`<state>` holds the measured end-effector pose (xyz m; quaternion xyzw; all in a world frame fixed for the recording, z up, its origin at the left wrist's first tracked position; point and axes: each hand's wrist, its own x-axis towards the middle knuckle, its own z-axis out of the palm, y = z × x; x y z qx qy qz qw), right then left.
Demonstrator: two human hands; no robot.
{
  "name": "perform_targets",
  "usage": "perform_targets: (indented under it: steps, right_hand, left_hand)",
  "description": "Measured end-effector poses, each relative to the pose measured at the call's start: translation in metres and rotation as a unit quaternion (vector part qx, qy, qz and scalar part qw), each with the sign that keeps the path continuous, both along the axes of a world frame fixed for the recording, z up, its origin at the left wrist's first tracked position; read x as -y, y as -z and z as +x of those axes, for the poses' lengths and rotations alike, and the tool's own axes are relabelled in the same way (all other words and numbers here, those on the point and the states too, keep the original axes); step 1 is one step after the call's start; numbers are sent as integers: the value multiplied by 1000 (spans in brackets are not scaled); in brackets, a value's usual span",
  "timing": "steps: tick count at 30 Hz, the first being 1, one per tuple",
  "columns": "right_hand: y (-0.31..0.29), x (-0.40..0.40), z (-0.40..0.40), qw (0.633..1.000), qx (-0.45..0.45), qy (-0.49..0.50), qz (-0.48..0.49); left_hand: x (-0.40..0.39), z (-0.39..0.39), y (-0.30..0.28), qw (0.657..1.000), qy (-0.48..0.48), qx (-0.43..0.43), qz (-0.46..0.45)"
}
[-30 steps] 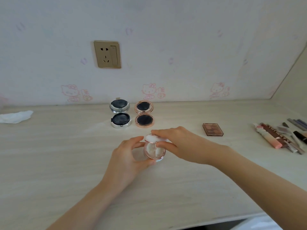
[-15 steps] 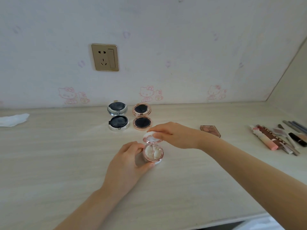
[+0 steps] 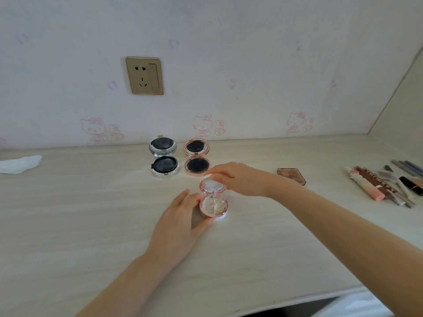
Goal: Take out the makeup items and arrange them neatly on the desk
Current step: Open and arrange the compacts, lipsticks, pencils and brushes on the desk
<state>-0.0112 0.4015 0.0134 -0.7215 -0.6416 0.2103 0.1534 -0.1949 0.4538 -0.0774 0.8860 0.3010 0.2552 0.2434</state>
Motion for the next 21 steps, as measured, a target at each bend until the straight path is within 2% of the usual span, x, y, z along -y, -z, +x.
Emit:
perform_targets:
  steps: [5,16,19,21]
  right_hand:
    - [1,1,-2,999,-40,16,10]
    - [4,7,0,998,-51,19,11]
    - [10,16,4,992,-95,65,45]
    - [17,25,5,987,-91,102,79]
  left_hand:
    - [2,0,0,1000,-6,7,9]
    - [2,-1,-1,1000,-3,18,24]
    - [3,-2,-2,999,-1,28,16]
    - [4,-2,-3,999,-5,32,3]
